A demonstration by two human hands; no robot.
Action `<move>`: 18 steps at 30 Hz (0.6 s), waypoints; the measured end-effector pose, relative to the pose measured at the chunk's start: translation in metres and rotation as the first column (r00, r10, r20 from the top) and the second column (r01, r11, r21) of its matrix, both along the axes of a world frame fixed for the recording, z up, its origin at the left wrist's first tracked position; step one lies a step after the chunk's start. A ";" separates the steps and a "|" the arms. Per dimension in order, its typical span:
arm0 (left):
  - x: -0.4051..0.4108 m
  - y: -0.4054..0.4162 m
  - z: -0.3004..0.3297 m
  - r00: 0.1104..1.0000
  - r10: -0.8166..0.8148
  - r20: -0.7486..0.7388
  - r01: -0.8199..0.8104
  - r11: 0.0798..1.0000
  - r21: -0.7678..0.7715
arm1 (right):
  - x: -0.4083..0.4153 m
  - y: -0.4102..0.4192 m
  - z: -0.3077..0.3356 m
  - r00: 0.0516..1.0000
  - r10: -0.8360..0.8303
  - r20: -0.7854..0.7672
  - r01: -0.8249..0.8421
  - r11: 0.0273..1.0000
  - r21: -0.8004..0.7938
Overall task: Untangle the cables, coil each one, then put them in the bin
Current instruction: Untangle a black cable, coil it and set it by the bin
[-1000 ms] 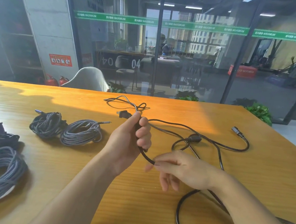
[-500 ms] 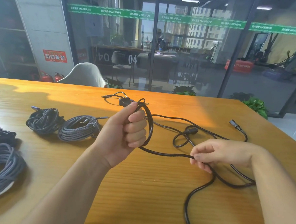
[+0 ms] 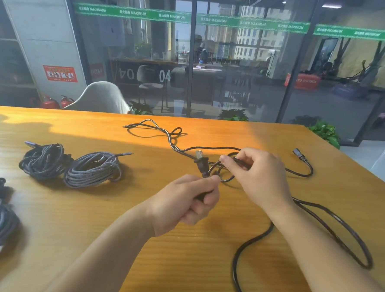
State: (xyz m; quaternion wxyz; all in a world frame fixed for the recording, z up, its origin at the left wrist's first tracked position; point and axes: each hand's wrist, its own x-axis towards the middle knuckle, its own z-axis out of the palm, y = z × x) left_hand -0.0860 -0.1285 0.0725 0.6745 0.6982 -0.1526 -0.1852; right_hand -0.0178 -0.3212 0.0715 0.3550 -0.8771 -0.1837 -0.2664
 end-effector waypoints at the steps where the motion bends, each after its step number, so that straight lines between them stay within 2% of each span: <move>1: 0.001 -0.002 -0.003 1.000 0.014 0.023 -0.015 0.999 0.048 | -0.001 0.002 0.000 0.997 0.063 -0.037 -0.060 0.996 0.066; 3: 0.002 -0.005 -0.007 0.997 0.058 0.053 -0.065 0.989 0.131 | -0.006 0.006 0.003 0.972 0.198 -0.125 -0.175 0.968 0.179; 5: 0.003 -0.007 -0.010 0.990 0.124 0.064 -0.132 0.981 0.140 | -0.011 0.010 0.007 0.929 0.310 -0.204 -0.252 0.930 0.266; 11: 0.008 -0.003 -0.012 0.939 0.327 0.108 -0.326 0.945 -0.027 | -0.027 0.016 0.011 0.881 0.405 -0.245 -0.365 0.911 0.192; 14: 0.009 -0.001 -0.013 0.907 0.394 0.146 -0.396 0.918 -0.018 | -0.041 0.020 0.017 0.772 0.551 -0.317 -0.477 0.831 0.284; 16: 0.009 0.002 -0.013 0.873 0.456 0.172 -0.460 0.888 -0.017 | -0.044 0.023 0.019 0.714 0.594 -0.371 -0.484 0.801 0.351; 18: 0.011 0.005 -0.012 0.850 0.496 0.181 -0.494 0.868 -0.059 | -0.041 0.022 0.019 0.674 0.615 -0.410 -0.420 0.775 0.472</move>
